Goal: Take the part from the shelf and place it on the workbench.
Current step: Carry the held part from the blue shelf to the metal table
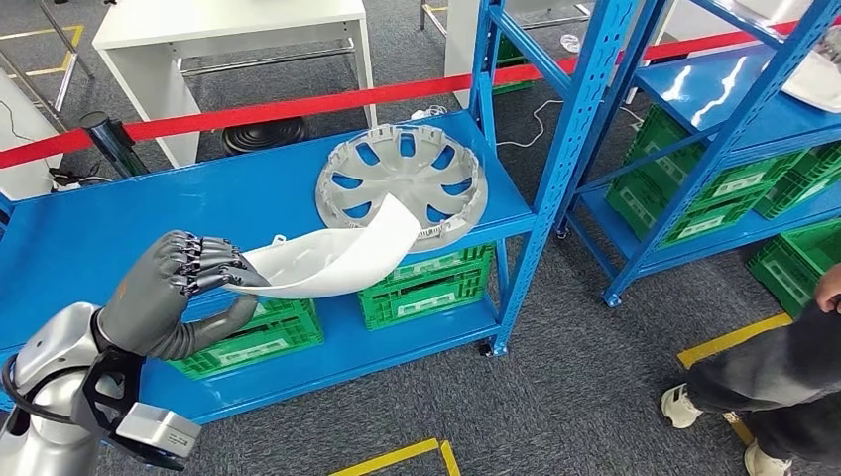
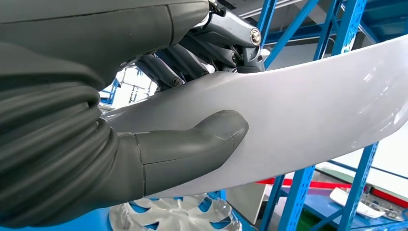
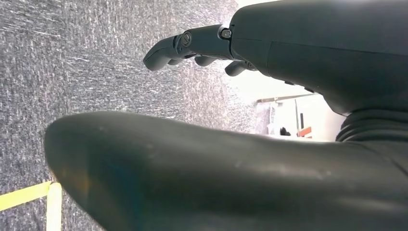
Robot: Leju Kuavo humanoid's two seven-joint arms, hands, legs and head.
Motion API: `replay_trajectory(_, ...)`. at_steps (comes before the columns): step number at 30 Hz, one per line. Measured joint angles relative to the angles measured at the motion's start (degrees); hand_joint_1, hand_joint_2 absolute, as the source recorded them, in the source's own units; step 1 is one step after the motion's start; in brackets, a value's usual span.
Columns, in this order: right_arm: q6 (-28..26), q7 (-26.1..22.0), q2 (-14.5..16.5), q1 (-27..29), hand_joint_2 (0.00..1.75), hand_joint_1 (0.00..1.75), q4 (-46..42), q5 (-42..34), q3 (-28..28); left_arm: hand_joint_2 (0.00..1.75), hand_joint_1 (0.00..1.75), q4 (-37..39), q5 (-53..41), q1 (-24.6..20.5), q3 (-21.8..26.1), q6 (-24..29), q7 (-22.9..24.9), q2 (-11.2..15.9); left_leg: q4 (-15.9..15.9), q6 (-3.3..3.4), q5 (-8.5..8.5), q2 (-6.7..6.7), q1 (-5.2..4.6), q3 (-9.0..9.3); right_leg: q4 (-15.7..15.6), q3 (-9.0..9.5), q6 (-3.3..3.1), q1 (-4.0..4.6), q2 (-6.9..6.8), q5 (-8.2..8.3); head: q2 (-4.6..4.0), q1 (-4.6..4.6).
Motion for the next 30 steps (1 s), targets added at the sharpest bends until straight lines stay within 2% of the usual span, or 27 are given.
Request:
replay_trajectory(1,0.01,-0.01,-0.02,-0.05,0.0,0.0,0.0,0.04,0.0,1.75,1.75,-0.05,-0.02,0.06,0.11,-0.02,0.01,-0.01,0.42,-0.29,-0.07,-0.07,-0.06,-0.24,-3.32,1.71,-0.19,0.0,0.0,1.17,0.0,-0.01)
replay_trajectory(2,0.03,-0.03,-0.03,-0.1,0.0,0.0,0.0,0.08,0.0,1.75,1.75,-0.13,-0.03,0.1,0.22,-0.03,0.0,-0.01,0.7,-0.64,-0.09,-0.13,-0.13,-0.4,-5.3,2.67,-0.47,0.04,0.01,1.77,0.0,-0.04)
replay_trajectory(6,0.07,-0.04,0.04,-0.17,0.0,0.0,0.01,0.13,0.0,1.75,1.75,-0.38,-0.05,0.23,0.69,-0.05,0.0,-0.07,0.94,-2.18,0.0,-0.23,-0.1,-0.86,-6.1,2.37,-1.97,0.08,-0.02,2.94,0.0,-0.05)
replay_trajectory(7,0.07,-0.04,0.06,-0.18,0.0,0.0,0.02,0.13,0.0,1.75,1.75,-0.4,-0.05,0.26,0.84,-0.05,0.0,-0.06,2.0,-2.6,-1.05,-0.23,-0.02,-1.35,-6.25,2.13,-2.34,-0.06,-0.09,3.34,0.0,-0.11)
replay_trajectory(8,0.07,-0.04,0.08,-0.18,0.0,0.0,0.02,0.13,0.0,1.75,1.75,-0.41,-0.05,0.3,0.96,-0.05,0.0,-0.04,4.28,-3.06,-2.97,-0.21,0.15,-2.23,-6.37,1.8,-2.62,-0.2,-0.16,3.76,0.0,-0.17)
replay_trajectory(10,0.07,-0.04,0.08,-0.15,0.0,0.0,0.02,0.13,0.0,1.75,1.75,-0.39,-0.05,0.43,1.09,-0.05,0.0,-0.03,11.56,-3.89,-7.96,-0.16,0.69,-4.71,-6.35,0.81,-2.81,-0.23,-0.23,4.53,0.0,-0.25)
replay_trajectory(11,0.07,-0.03,0.08,-0.13,0.0,0.0,0.02,0.13,0.0,1.75,1.75,-0.38,-0.05,0.55,1.1,-0.06,0.0,-0.03,14.92,-4.18,-9.77,-0.15,0.95,-5.64,-6.33,0.24,-2.76,-0.23,-0.25,4.95,0.0,-0.25)
replay_trajectory(12,0.07,-0.02,0.08,-0.12,0.0,0.0,0.02,0.13,0.0,1.75,1.75,-0.37,-0.05,0.66,1.1,-0.07,0.0,-0.03,16.51,-4.34,-10.52,-0.13,1.15,-5.66,-6.31,-0.33,-2.68,-0.24,-0.27,5.37,0.0,-0.25)
replay_trajectory(13,0.07,-0.01,0.08,-0.11,0.0,0.0,0.02,0.13,0.0,1.75,1.75,-0.37,-0.05,0.75,1.1,-0.08,0.0,-0.03,15.88,-4.42,-10.24,-0.13,1.31,-4.51,-6.3,-0.84,-2.57,-0.25,-0.28,5.79,0.0,-0.25)
replay_trajectory(14,0.07,-0.01,0.08,-0.11,0.0,0.0,0.02,0.13,0.0,1.75,1.75,-0.38,-0.05,0.78,1.1,-0.09,0.0,-0.03,12.8,-4.4,-9.1,-0.12,1.43,-2.1,-6.3,-1.28,-2.43,-0.28,-0.27,6.18,0.0,-0.26)
replay_trajectory(16,0.07,-0.01,0.08,-0.14,0.0,0.0,0.02,0.13,0.0,1.75,1.75,-0.45,-0.07,0.74,1.12,-0.09,0.01,-0.04,3.97,-4.1,-6.94,-0.15,1.38,3.76,-6.34,-1.77,-1.94,-0.28,-0.24,6.95,-0.01,-0.23)
replay_trajectory(17,0.07,-0.01,0.08,-0.15,0.0,0.0,0.02,0.13,0.0,1.75,1.75,-0.53,-0.08,0.72,1.15,-0.09,-0.01,-0.04,0.93,-3.77,-6.26,-0.17,1.24,5.57,-6.41,-1.86,-1.59,-0.29,-0.22,7.31,-0.01,-0.27)
replay_trajectory(18,0.07,0.0,0.07,-0.16,0.0,0.0,0.02,0.13,0.0,1.75,1.75,-0.61,-0.08,0.74,1.19,-0.08,-0.03,-0.05,-0.52,-3.4,-6.0,-0.2,1.06,6.31,-6.51,-1.86,-1.2,-0.3,-0.2,7.65,-0.01,-0.3)
replay_trajectory(20,0.07,0.0,0.06,-0.12,0.0,0.0,0.02,0.15,0.0,1.75,1.75,-0.73,-0.08,0.93,1.28,-0.03,-0.1,-0.04,-0.55,-2.47,-5.28,-0.21,0.76,5.89,-6.93,-1.83,-0.33,-0.43,-0.18,8.38,0.0,-0.4)
replay_trajectory(21,0.07,-0.04,0.07,-0.08,0.0,0.0,0.02,0.17,0.0,1.75,1.75,-0.75,-0.07,1.05,1.34,0.04,-0.14,-0.05,-0.68,-2.0,-4.78,-0.14,0.76,5.67,-6.88,-1.96,0.05,-0.52,-0.15,8.33,0.0,-0.39)
replay_trajectory(22,0.07,-0.06,0.09,-0.03,0.0,0.0,0.02,0.18,0.0,1.75,1.75,-0.79,-0.09,1.15,1.4,0.13,-0.15,-0.07,-0.84,-1.49,-4.22,-0.07,0.78,5.39,-6.23,-2.34,0.36,-0.57,-0.12,7.49,0.0,-0.38)
replay_trajectory(23,0.07,-0.08,0.09,0.0,0.0,0.0,0.02,0.19,0.0,1.75,1.75,-0.83,-0.13,1.24,1.46,0.21,-0.17,-0.08,-1.0,-1.04,-3.58,0.01,0.86,4.98,-4.47,-3.12,0.58,-0.58,-0.09,5.66,0.0,-0.32)
replay_trajectory(24,0.06,-0.09,0.08,0.02,0.0,0.0,0.02,0.2,0.0,1.75,1.75,-0.85,-0.16,1.33,1.51,0.28,-0.18,-0.08,-1.01,-0.72,-3.02,0.06,0.9,4.42,-1.52,-4.24,0.7,-0.58,-0.07,3.04,0.0,-0.27)
replay_trajectory(26,0.04,-0.07,0.01,0.02,0.0,0.0,0.02,0.2,0.0,1.75,1.75,-0.86,-0.25,1.62,1.55,0.32,-0.18,-0.06,-0.79,-0.41,-2.01,0.07,0.79,2.91,6.02,-6.64,0.87,-0.42,-0.07,-1.78,0.0,-0.18)
replay_trajectory(27,0.03,-0.06,-0.03,0.02,0.0,0.0,0.02,0.2,0.0,1.75,1.75,-0.85,-0.26,1.78,1.56,0.32,-0.18,-0.05,-0.61,-0.38,-1.54,0.07,0.74,2.08,8.5,-6.99,0.88,-0.3,-0.07,-2.73,0.0,-0.17)
replay_trajectory(28,0.02,-0.05,-0.05,0.02,0.0,0.0,0.02,0.19,0.0,1.75,1.75,-0.85,-0.28,1.92,1.56,0.32,-0.18,-0.05,-0.38,-0.42,-1.12,0.07,0.7,1.28,8.96,-6.24,0.81,-0.18,-0.07,-2.53,0.0,-0.15)
replay_trajectory(29,0.02,-0.04,-0.05,0.01,0.0,0.0,0.02,0.17,0.0,1.75,1.75,-0.84,-0.32,2.02,1.56,0.33,-0.17,-0.05,-0.1,-0.52,-0.78,0.06,0.69,0.58,7.06,-4.25,0.66,-0.09,-0.08,-1.48,0.0,-0.15)
replay_trajectory(30,0.02,-0.04,-0.05,-0.01,0.0,0.0,0.01,0.15,0.0,1.75,1.75,-0.85,-0.41,2.08,1.56,0.34,-0.16,-0.05,0.22,-0.66,-0.51,0.06,0.68,-0.02,3.3,-1.26,0.45,-0.02,-0.09,-0.23,0.0,-0.14)
